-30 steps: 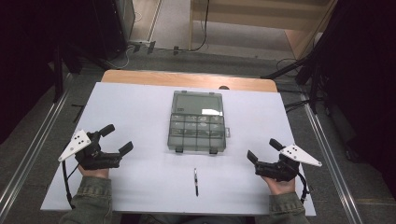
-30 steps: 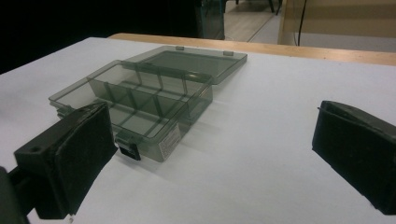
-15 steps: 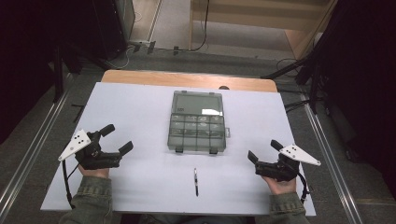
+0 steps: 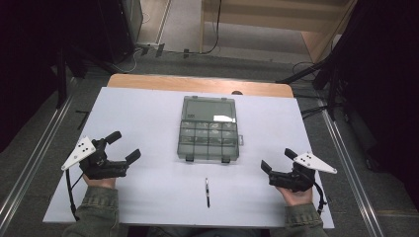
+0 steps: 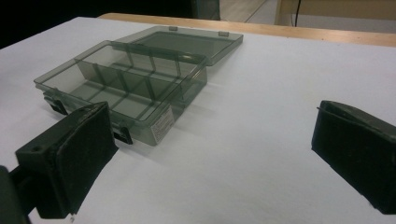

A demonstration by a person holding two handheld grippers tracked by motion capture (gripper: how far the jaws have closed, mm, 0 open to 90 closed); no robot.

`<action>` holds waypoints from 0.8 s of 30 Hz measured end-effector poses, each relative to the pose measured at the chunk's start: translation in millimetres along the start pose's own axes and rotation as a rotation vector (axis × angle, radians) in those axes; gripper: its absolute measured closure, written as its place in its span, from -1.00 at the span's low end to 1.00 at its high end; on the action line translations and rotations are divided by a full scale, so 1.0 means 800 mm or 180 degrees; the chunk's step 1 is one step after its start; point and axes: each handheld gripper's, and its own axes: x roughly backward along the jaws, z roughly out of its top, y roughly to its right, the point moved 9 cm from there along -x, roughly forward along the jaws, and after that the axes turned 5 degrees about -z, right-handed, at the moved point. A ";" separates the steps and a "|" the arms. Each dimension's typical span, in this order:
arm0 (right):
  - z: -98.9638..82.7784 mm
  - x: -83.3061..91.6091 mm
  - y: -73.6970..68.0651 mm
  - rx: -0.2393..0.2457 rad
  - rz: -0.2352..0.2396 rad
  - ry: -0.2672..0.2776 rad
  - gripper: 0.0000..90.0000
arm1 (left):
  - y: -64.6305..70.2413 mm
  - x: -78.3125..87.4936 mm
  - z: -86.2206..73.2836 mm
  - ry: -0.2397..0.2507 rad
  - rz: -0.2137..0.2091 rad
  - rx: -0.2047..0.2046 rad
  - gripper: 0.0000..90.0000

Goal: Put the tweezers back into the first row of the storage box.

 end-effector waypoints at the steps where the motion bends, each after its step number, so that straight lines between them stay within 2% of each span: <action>1: 0.000 0.000 -0.001 0.0002 0.0009 -0.0009 -1.00 | 0.000 0.000 0.000 -0.0001 -0.0002 0.0000 -1.00; 8: -0.002 -0.003 -0.008 0.0083 0.0062 -0.0091 -0.98 | -0.001 0.000 0.000 0.0009 -0.0007 0.0022 -1.00; 17: -0.004 -0.010 -0.029 0.0323 0.0174 -0.0232 -0.98 | -0.001 -0.001 0.000 0.0001 -0.0011 0.0018 -1.00; 24: -0.006 -0.012 -0.044 0.0427 0.0280 -0.0303 -0.96 | -0.001 -0.001 0.000 0.0000 -0.0008 0.0022 -1.00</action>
